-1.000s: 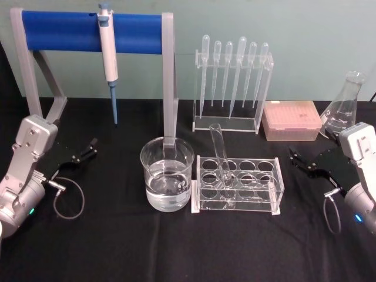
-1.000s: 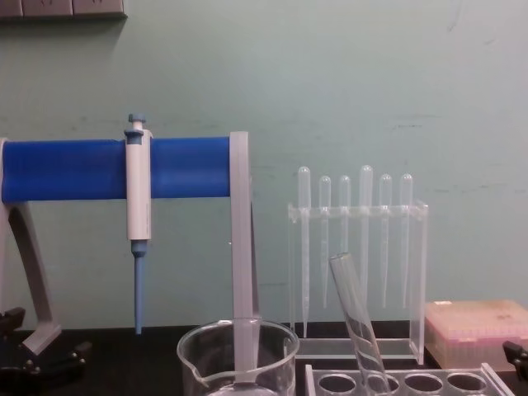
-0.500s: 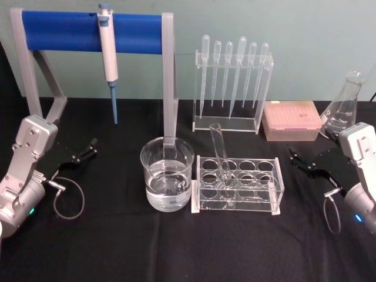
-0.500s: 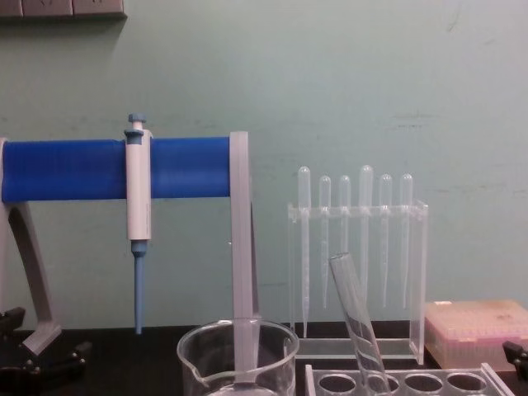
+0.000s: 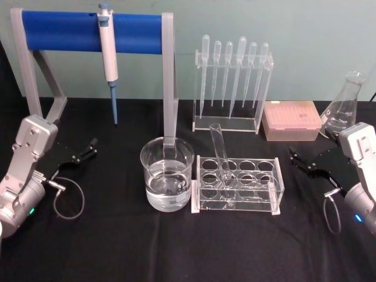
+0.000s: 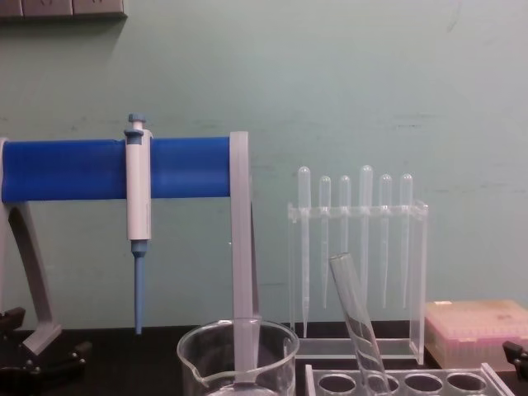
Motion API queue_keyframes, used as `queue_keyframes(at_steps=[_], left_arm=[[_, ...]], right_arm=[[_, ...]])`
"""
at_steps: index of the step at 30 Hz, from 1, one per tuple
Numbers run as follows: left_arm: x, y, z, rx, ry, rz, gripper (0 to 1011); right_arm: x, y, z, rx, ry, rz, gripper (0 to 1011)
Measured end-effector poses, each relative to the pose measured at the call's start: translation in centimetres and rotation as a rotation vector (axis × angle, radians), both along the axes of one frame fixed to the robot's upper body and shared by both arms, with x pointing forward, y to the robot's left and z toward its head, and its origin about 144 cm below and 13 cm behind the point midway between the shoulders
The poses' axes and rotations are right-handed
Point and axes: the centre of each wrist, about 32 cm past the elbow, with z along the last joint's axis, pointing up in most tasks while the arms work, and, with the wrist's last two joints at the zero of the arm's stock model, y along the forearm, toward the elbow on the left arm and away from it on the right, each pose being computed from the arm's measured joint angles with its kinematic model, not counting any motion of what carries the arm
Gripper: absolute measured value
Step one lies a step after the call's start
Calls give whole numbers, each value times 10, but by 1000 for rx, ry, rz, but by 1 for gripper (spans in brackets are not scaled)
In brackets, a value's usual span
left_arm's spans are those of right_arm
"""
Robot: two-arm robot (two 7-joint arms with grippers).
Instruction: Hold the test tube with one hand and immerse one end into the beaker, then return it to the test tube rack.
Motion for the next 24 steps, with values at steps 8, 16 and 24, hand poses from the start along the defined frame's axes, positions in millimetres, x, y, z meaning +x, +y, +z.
queue_keyframes(at_steps=[8, 16, 24], left_arm=[[0, 0, 0, 0, 0, 0, 1000], [0, 0, 0, 0, 0, 0, 1000], [0, 0, 0, 0, 0, 0, 1000]], right_arm=[[0, 0, 0, 0, 0, 0, 1000], [-6, -3, 3, 4, -7, -3, 1000], [-38, -11, 20, 15, -5, 37, 1002]])
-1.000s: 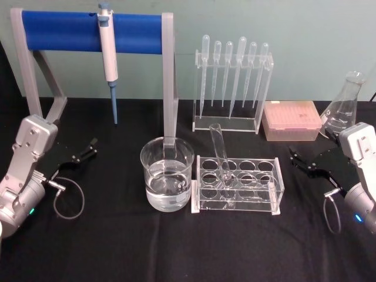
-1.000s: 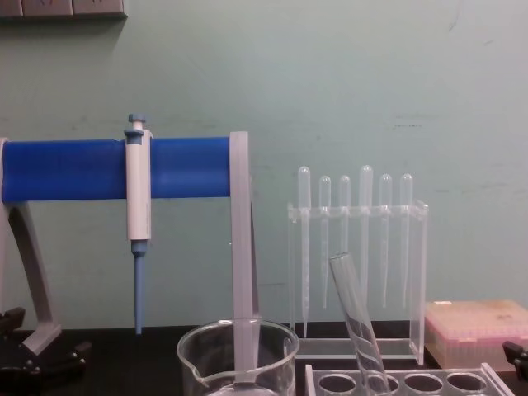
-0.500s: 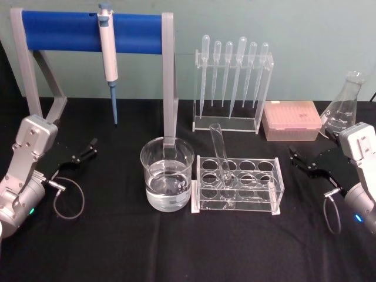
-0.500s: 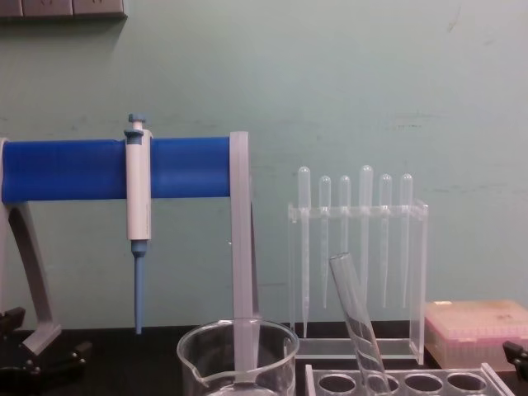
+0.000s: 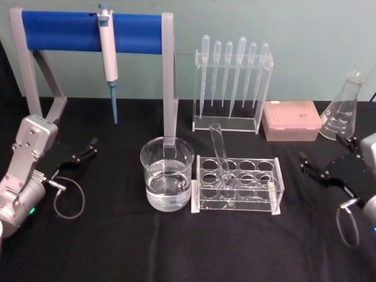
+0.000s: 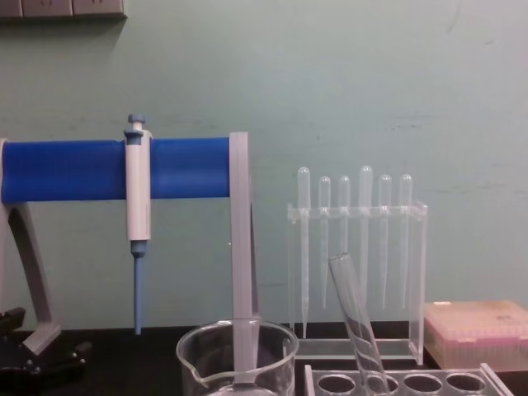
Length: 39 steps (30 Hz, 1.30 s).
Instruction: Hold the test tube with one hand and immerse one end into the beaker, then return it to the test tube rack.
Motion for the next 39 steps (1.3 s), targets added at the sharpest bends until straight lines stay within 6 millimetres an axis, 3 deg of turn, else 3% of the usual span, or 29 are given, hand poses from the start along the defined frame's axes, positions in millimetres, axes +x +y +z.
queue_keyframes(at_steps=[6, 11, 23, 30, 39], left_arm=[[0, 0, 0, 0, 0, 0, 1000], [0, 0, 0, 0, 0, 0, 1000], [0, 0, 0, 0, 0, 0, 1000], [0, 0, 0, 0, 0, 0, 1000], [0, 0, 0, 0, 0, 0, 1000]], right_arm=[[-16, 1, 25, 38, 60, 164, 1002], [-13, 13, 38, 48, 102, 303, 1002], [27, 66, 51, 20, 142, 457, 1002], [48, 81, 48, 56, 190, 468, 1002], [53, 89, 49, 72, 195, 477, 969]])
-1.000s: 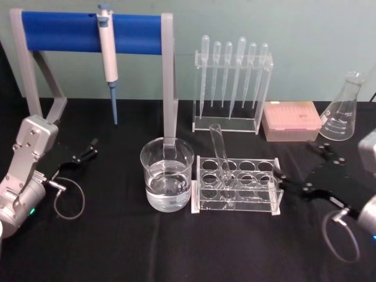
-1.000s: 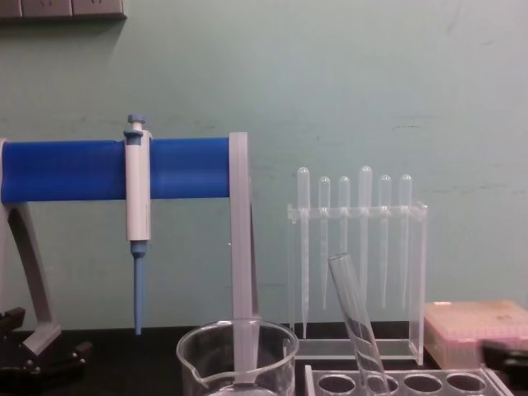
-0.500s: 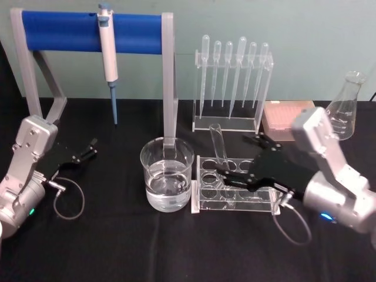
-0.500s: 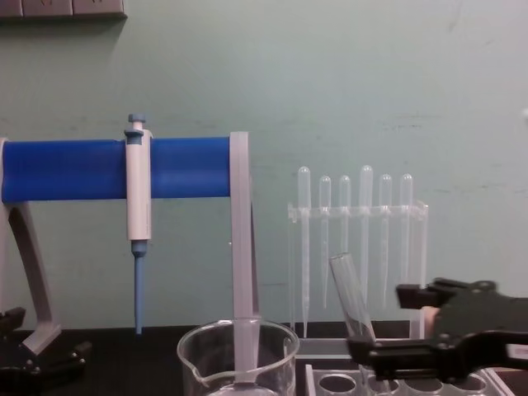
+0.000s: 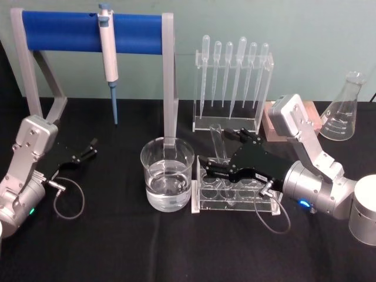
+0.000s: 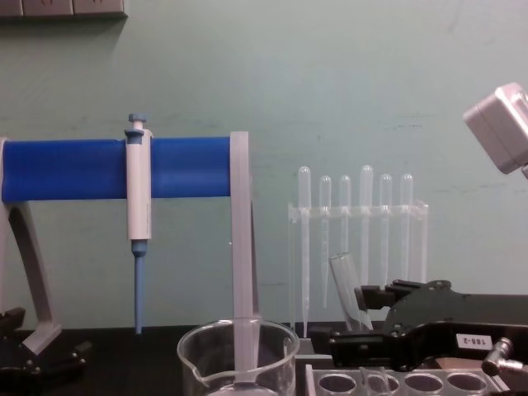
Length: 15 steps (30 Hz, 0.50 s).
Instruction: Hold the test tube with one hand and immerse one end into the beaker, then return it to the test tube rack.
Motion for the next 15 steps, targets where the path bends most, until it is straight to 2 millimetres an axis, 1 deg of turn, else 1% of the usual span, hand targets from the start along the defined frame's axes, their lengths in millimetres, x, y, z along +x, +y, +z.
queue_keyframes(at_steps=[2, 5, 6, 8, 10, 12, 13, 15], left_arm=[[0, 0, 0, 0, 0, 0, 1000], [0, 0, 0, 0, 0, 0, 1000], [0, 0, 0, 0, 0, 0, 1000], [0, 0, 0, 0, 0, 0, 1000], [0, 0, 0, 0, 0, 0, 1000], [0, 0, 0, 0, 0, 0, 1000], [0, 0, 0, 0, 0, 0, 1000], [0, 0, 0, 0, 0, 0, 1000]], right_arm=[[0, 1, 0, -2, 2, -1, 918], [-1, 2, 0, -4, 4, -4, 872], [-1, 2, -1, -4, 4, -5, 820], [-1, 2, -1, -2, 5, -7, 768], [-1, 2, -1, 0, 6, -9, 695], [-2, 2, -1, 5, 9, -7, 679], [-2, 2, -1, 10, 11, -7, 622], [-2, 2, -1, 12, 12, -6, 575]])
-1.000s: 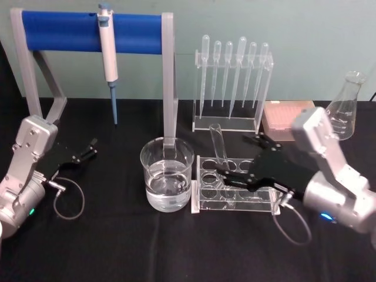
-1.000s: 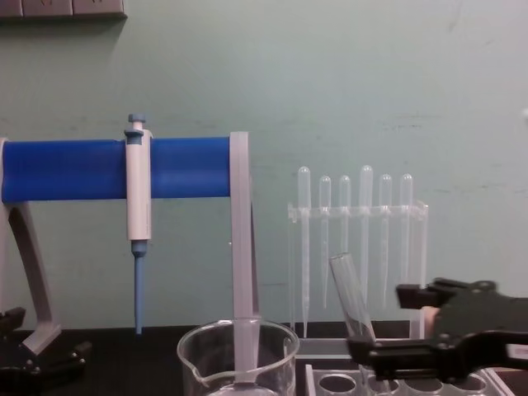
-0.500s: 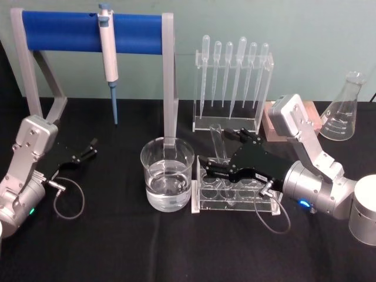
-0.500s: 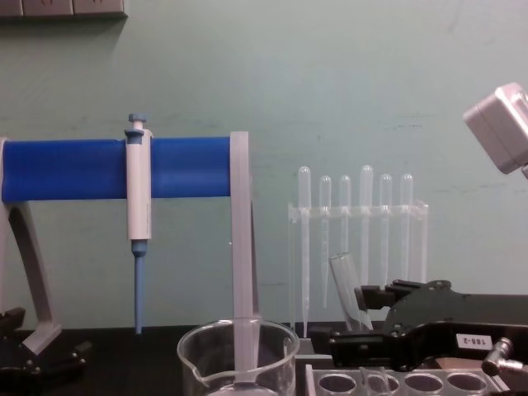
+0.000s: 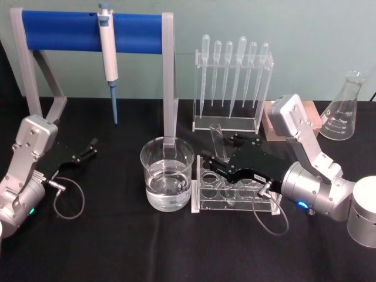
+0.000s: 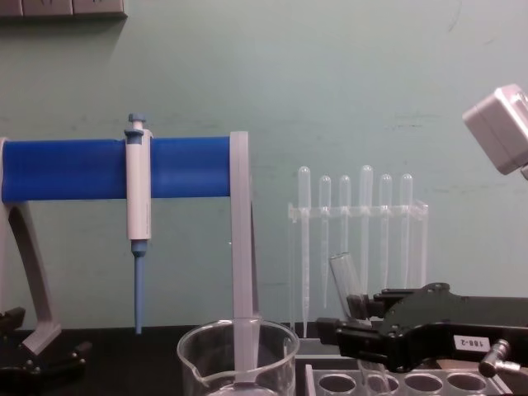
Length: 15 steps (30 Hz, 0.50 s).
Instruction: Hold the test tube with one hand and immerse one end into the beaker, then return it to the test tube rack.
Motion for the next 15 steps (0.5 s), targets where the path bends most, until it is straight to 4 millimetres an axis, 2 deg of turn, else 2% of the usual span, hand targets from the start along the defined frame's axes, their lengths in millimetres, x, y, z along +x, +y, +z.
queue_keyframes(at_steps=[1, 9, 15], left_arm=[[0, 0, 0, 0, 0, 0, 1000], [0, 0, 0, 0, 0, 0, 1000], [0, 0, 0, 0, 0, 0, 1000]], right_arm=[[0, 0, 0, 4, 2, 0, 511], [-3, -1, 1, 42, 11, 3, 251], [-9, -5, 6, 100, 4, -4, 225]])
